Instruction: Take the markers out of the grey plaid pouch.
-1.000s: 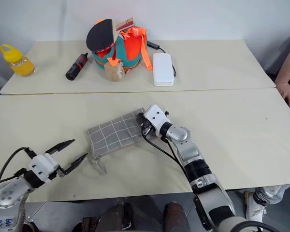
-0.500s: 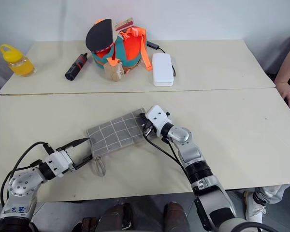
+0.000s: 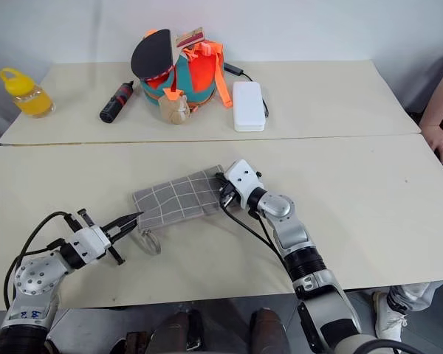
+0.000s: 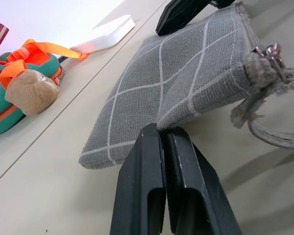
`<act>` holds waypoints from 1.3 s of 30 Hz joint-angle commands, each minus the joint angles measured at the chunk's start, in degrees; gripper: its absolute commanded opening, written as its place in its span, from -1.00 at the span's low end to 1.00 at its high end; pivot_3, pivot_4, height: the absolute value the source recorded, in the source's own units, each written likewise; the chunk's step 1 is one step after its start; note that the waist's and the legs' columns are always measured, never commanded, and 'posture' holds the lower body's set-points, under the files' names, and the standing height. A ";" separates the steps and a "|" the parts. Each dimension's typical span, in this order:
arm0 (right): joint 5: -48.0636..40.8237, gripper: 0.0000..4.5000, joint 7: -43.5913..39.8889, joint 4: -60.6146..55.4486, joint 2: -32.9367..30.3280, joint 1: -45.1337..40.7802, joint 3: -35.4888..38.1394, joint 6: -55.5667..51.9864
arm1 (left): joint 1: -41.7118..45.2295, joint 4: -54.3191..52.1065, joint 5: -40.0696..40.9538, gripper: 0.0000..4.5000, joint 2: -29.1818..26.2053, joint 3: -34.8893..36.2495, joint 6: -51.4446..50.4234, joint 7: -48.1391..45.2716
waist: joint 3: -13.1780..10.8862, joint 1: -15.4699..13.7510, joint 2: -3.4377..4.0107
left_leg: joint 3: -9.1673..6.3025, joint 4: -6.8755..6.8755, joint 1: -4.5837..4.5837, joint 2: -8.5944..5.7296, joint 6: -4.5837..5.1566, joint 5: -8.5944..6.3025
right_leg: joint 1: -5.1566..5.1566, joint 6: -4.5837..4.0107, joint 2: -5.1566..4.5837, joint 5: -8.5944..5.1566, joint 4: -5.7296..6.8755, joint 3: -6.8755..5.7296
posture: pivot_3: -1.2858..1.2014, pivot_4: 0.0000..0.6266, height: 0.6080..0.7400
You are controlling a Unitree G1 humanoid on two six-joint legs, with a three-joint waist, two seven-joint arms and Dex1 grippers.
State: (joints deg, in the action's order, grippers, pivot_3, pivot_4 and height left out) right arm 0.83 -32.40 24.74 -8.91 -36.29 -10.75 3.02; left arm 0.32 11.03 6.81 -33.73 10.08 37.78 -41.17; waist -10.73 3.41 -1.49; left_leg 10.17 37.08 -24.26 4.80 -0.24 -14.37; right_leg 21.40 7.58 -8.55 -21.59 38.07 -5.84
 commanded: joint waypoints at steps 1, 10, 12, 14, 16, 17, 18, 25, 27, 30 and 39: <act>-0.68 -1.00 -1.24 -3.00 -0.50 0.89 0.02 0.09 | -1.71 -1.24 0.61 -0.99 0.13 -1.79 -0.25 -0.55 | 0.00 0.02 0.00 | 0.00 -0.01 0.00 0.00 0.00 0.00 | 0.00 0.00 0.00 0.00 0.00 0.00 | 0.03 -0.52 1.00; -20.66 -0.02 -16.31 -24.94 -3.98 4.80 3.21 -17.25 | -0.31 -3.40 -3.76 -1.00 3.60 -3.31 -3.37 5.91 | 0.00 -0.44 0.01 | -0.06 0.00 -0.01 -0.01 0.03 -0.02 | -0.06 0.01 -0.01 0.00 -0.05 -0.02 | 0.03 -0.52 1.00; -26.06 0.22 -19.35 -31.46 -6.93 6.38 3.72 -24.10 | 0.28 -4.33 -4.42 -1.00 4.18 -3.63 -4.82 7.13 | 0.00 -0.93 0.02 | -0.09 0.00 -0.02 -0.03 0.05 -0.03 | -0.07 0.01 -0.04 0.01 -0.07 -0.03 | 0.03 -0.52 1.00; -30.39 0.22 -20.59 -35.56 -9.41 7.56 4.70 -29.52 | 0.99 -5.24 -5.56 -1.00 4.65 -4.25 -6.06 8.25 | 0.02 -1.31 -0.01 | -0.12 0.01 -0.02 -0.03 0.09 -0.06 | -0.11 0.02 -0.05 0.01 -0.13 -0.05 | 0.03 -0.52 1.00; -32.27 0.22 -22.71 -38.82 -13.09 9.04 4.13 -33.14 | 1.97 -5.57 -7.99 -1.00 5.13 -5.29 -7.15 9.77 | 0.02 -1.86 0.00 | -0.11 0.02 -0.01 -0.04 0.09 -0.06 | -0.12 0.02 -0.05 0.01 -0.15 -0.07 | 0.03 -0.52 1.00; -32.98 0.22 -24.03 -40.44 -14.98 9.88 3.54 -34.50 | 2.40 -5.60 -9.10 -1.00 5.29 -5.88 -7.31 10.43 | 0.02 -1.87 0.00 | -0.12 0.04 -0.01 -0.05 0.09 -0.06 | -0.13 0.02 -0.05 0.01 -0.16 -0.08 | 0.03 -0.52 1.00; -33.87 0.22 -25.48 -42.14 -17.09 11.00 2.91 -36.30 | 2.99 -5.88 -9.93 -1.00 5.68 -6.56 -8.05 11.10 | 0.02 -1.95 0.00 | -0.13 0.04 -0.01 -0.04 0.10 -0.06 | -0.14 0.02 -0.05 0.01 -0.17 -0.08 | 0.03 -0.52 1.00; -25.99 0.22 -23.44 -37.56 -18.15 14.47 -3.08 -32.32 | 6.79 -8.69 -11.41 -1.00 9.01 -10.48 -15.24 13.25 | 0.03 -1.77 -0.01 | -0.12 0.06 0.02 -0.05 0.09 -0.06 | -0.18 0.02 -0.04 0.01 -0.18 -0.12 | 0.03 -0.52 1.00; -25.23 0.22 -20.08 -34.72 -14.51 14.26 -3.40 -32.44 | 7.32 -9.64 -12.55 -1.00 9.65 -11.70 -16.72 13.79 | 0.03 -1.77 -0.01 | -0.10 0.07 0.02 -0.05 0.07 -0.05 | -0.16 0.02 -0.03 0.01 -0.16 -0.12 | 0.03 -0.52 1.00; -25.43 0.22 -18.80 -33.52 -10.66 13.41 -3.72 -33.03 | 7.96 -10.65 -14.27 -1.00 10.59 -13.22 -18.47 14.96 | 0.03 -1.84 -0.01 | -0.09 0.05 0.01 -0.04 0.06 -0.03 | -0.13 0.02 -0.01 0.01 -0.14 -0.11 | 0.03 -0.52 1.00; -26.65 0.22 -15.93 -31.10 -7.13 10.31 -1.50 -37.22 | 9.73 -12.87 -17.09 -1.00 12.43 -15.47 -22.44 17.70 | 0.04 -1.96 -0.02 | -0.12 0.07 -0.01 -0.05 0.08 -0.05 | -0.15 0.02 -0.03 0.01 -0.17 -0.12 | 0.03 -0.52 1.00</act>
State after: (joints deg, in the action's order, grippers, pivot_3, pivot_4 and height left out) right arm -24.74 -48.63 -5.79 -16.92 -25.39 -12.82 -33.97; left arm 10.32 0.14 -9.40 -21.58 -3.85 15.57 -23.76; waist -10.69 1.45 -1.51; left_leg 10.05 37.12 -24.26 4.75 -0.17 -14.41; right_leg 21.26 7.61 -8.57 -21.57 37.90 -5.96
